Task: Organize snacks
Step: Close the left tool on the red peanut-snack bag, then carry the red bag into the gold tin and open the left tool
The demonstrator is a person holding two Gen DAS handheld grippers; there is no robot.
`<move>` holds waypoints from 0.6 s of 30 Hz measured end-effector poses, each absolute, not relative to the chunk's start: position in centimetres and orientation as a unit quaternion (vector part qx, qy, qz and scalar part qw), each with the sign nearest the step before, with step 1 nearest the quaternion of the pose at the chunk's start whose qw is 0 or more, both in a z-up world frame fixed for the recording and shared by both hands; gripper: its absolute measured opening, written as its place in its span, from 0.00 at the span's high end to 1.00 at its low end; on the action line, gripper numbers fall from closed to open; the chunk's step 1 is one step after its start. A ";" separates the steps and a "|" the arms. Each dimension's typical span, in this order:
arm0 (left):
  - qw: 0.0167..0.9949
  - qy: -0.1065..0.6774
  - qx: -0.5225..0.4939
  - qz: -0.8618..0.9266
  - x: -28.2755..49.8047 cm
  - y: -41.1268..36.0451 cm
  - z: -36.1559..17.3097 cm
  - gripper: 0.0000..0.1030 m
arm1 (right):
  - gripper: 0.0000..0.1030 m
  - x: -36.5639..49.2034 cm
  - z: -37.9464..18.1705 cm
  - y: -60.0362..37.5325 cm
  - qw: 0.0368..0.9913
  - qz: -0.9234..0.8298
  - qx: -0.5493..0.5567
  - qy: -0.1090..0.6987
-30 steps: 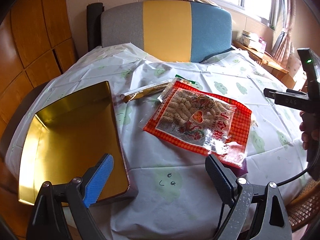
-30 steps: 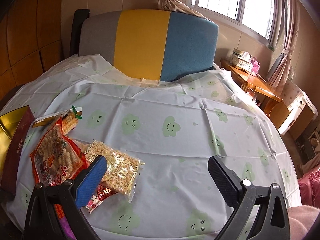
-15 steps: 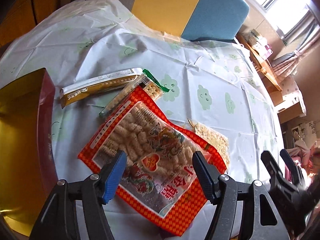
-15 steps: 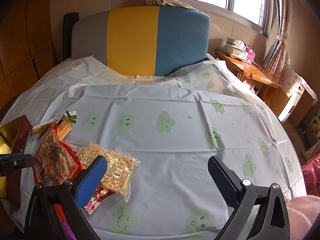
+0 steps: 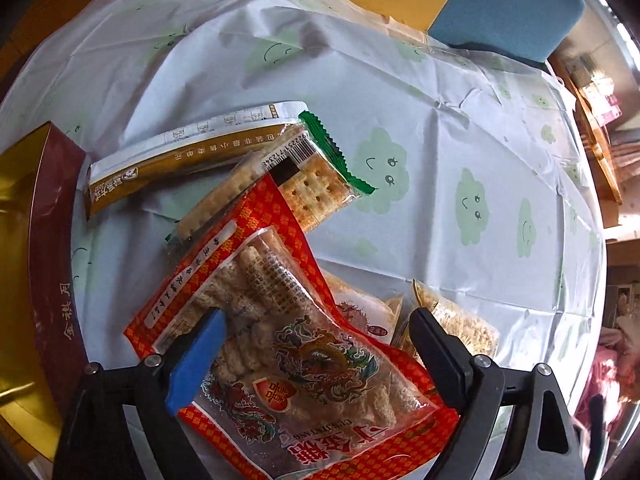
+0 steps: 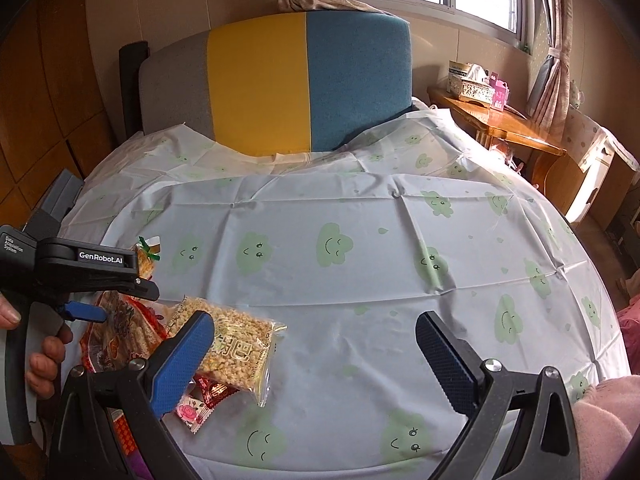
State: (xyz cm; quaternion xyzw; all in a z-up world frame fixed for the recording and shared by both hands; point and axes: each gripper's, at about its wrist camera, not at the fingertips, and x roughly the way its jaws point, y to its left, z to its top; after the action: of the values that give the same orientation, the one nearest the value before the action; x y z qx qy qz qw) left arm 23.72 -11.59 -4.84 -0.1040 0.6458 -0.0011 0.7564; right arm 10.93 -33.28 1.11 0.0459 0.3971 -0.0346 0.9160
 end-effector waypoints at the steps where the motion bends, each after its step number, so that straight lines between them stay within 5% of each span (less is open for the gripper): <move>1: 0.766 0.637 -0.093 -0.002 23.3 -11.5 -4.7 0.26 | 0.01 10.9 1.1 -33.2 0.916 -0.034 0.046 0.398; 8: 0.807 0.587 -0.048 -0.047 19.4 -9.9 -3.1 0.83 | 0.01 10.8 1.0 -33.3 0.915 -0.036 0.048 0.399; 18: 0.850 0.509 -0.019 -0.134 12.6 -6.6 0.2 0.97 | 0.01 10.9 0.5 -33.7 0.910 -0.053 0.045 0.408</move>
State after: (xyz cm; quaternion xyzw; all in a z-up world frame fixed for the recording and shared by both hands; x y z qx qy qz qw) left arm 12.57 -6.57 0.20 -0.0192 0.5091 -0.1345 0.8499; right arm 10.91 -33.73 0.45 0.0448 0.4081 -0.0532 0.9103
